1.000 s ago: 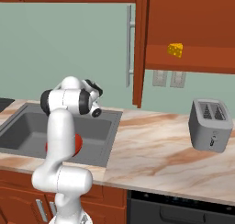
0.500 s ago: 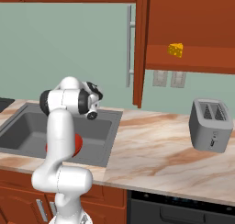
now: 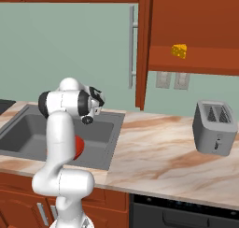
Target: Pick the eggplant from the cabinet and place it in the bowl. Then pick the bowl and place it in the sink. Then turn on the sink facuet.
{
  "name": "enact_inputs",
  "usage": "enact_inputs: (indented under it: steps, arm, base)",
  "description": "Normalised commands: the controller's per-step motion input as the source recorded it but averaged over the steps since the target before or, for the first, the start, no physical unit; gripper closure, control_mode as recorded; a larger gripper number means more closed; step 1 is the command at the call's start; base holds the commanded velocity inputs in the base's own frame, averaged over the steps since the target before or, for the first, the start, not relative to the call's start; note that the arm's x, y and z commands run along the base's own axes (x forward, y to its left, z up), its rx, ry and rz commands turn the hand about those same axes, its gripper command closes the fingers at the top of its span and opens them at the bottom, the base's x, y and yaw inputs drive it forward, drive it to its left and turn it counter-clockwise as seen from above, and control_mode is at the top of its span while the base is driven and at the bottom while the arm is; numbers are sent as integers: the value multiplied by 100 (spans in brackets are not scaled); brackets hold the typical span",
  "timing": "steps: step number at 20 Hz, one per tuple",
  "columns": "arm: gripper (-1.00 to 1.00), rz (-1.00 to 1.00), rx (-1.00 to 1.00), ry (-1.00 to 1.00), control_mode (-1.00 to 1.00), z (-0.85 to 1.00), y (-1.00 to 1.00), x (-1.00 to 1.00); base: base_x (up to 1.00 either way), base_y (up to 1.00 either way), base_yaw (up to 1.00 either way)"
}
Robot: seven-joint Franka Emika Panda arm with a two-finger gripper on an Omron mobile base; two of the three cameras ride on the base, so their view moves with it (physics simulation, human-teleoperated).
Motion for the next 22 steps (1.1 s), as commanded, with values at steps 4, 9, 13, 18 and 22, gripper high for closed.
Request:
enact_inputs:
  steps: [4,9,13,18,22]
  arm:
    - [100,-10,18,8,-100,-7,-100,0]
    - [100,-8,15,4,-100,-19,-100,0]
    - [100,-5,10,0,-100,-18,-93,-3]
    - [100,0,1,0,-100,0,0,-2]
    - [100,0,0,0,-100,0,0,0]
  base:
    - [0,0,0]
    - [0,0,0]
    - [0,0,0]
    - [0,0,0]
    - [0,0,0]
